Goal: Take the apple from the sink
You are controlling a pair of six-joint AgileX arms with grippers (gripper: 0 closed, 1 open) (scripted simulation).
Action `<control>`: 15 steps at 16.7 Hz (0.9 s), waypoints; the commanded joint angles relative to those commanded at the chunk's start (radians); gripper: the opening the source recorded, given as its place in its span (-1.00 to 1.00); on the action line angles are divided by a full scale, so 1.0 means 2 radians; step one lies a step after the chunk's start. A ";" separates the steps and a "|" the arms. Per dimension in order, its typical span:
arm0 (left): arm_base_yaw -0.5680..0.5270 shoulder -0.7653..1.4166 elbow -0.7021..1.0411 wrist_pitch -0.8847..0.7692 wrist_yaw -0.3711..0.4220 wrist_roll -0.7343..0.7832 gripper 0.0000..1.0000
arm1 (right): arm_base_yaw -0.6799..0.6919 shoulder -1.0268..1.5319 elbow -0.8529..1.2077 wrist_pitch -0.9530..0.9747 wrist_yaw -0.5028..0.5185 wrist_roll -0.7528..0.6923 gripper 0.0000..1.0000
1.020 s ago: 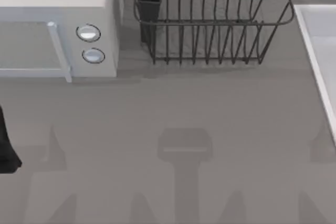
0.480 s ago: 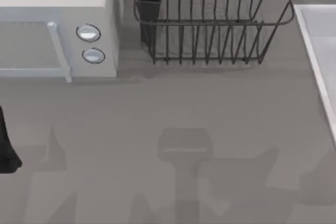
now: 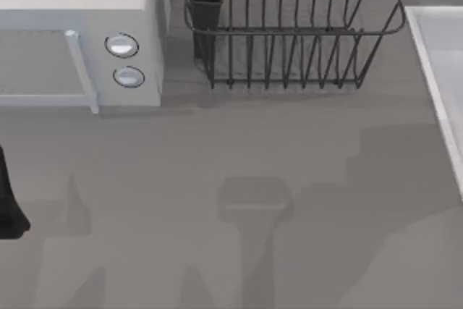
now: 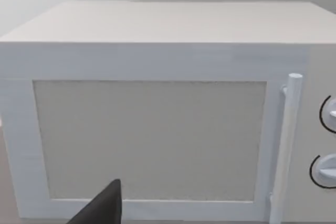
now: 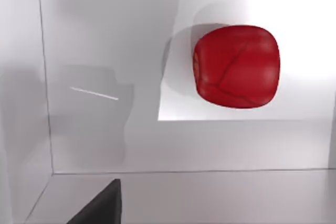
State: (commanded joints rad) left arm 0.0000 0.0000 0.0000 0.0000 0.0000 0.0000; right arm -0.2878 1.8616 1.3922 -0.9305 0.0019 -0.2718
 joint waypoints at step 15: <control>0.000 0.000 0.000 0.000 0.000 0.000 1.00 | -0.015 0.138 0.068 -0.021 0.000 -0.016 1.00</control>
State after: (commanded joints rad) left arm 0.0000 0.0000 0.0000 0.0000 0.0000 0.0000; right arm -0.3185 2.1383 1.5284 -0.9719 0.0027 -0.3037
